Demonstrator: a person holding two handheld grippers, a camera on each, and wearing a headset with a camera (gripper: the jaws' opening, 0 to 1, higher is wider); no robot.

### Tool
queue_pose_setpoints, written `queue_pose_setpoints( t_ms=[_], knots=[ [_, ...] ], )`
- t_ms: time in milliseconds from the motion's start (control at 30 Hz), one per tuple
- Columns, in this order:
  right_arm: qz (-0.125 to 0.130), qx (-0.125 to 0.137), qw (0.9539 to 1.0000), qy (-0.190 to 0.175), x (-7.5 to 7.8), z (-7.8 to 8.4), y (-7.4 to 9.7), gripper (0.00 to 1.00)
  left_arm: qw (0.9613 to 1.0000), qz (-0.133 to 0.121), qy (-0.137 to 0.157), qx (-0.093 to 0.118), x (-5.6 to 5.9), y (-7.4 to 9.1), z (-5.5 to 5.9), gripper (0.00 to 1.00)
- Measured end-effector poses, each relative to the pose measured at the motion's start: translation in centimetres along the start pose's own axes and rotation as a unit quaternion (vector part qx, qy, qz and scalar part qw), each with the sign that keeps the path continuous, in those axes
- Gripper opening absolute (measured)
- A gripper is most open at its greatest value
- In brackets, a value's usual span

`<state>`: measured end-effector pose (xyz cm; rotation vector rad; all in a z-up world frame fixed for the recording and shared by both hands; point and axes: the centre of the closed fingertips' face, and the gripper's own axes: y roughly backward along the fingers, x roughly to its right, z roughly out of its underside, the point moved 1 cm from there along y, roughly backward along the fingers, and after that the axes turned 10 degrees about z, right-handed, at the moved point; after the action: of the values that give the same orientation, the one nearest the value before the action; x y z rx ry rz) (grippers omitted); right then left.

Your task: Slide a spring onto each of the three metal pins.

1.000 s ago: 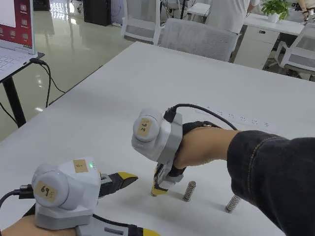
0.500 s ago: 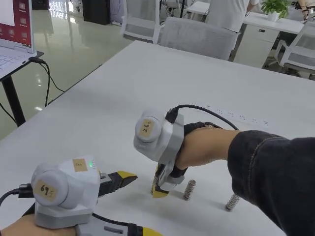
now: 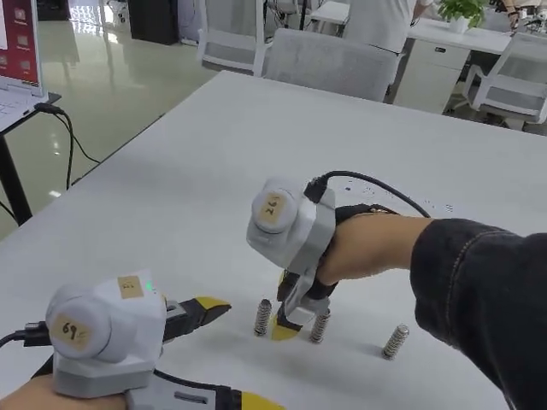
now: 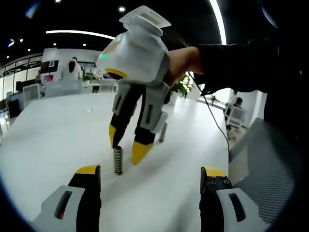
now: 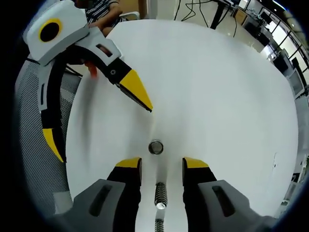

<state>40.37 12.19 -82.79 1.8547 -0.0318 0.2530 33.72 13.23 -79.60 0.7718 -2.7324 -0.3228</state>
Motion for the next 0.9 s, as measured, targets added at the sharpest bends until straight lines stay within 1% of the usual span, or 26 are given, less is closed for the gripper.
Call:
queue_pose_setpoints(
  t_ms=[67, 267, 500, 667, 767, 900],
  knots=[
    [0.002, 0.006, 1.0000, -0.007, 0.0, 0.1, 0.3, 0.33, 1.0000, -0.001, 0.000, 0.000, -0.1, 0.0, 0.0, 0.81],
    [0.019, 0.032, 0.9989, -0.030, 0.5, 0.7, 1.6, 0.37, 1.0000, -0.003, -0.002, -0.002, -0.1, 0.1, -0.2, 0.81],
    [0.039, 0.055, 0.9956, -0.065, 1.1, 2.3, 2.7, 0.38, 1.0000, -0.003, -0.004, -0.008, -0.1, 0.0, -0.2, 0.82],
    [0.049, 0.077, 0.9918, -0.090, 1.1, 3.0, 3.6, 0.41, 0.9999, -0.003, -0.004, -0.013, 0.0, 0.0, 0.0, 0.82],
    [0.062, 0.097, 0.9879, -0.104, 1.3, 3.1, 4.3, 0.41, 0.9999, -0.004, -0.004, -0.014, -0.1, 0.0, -0.1, 0.82],
    [0.072, 0.110, 0.9843, -0.118, 1.4, 3.6, 4.8, 0.43, 0.9998, -0.004, -0.004, -0.016, -0.1, 0.0, -0.1, 0.82]
  ],
)
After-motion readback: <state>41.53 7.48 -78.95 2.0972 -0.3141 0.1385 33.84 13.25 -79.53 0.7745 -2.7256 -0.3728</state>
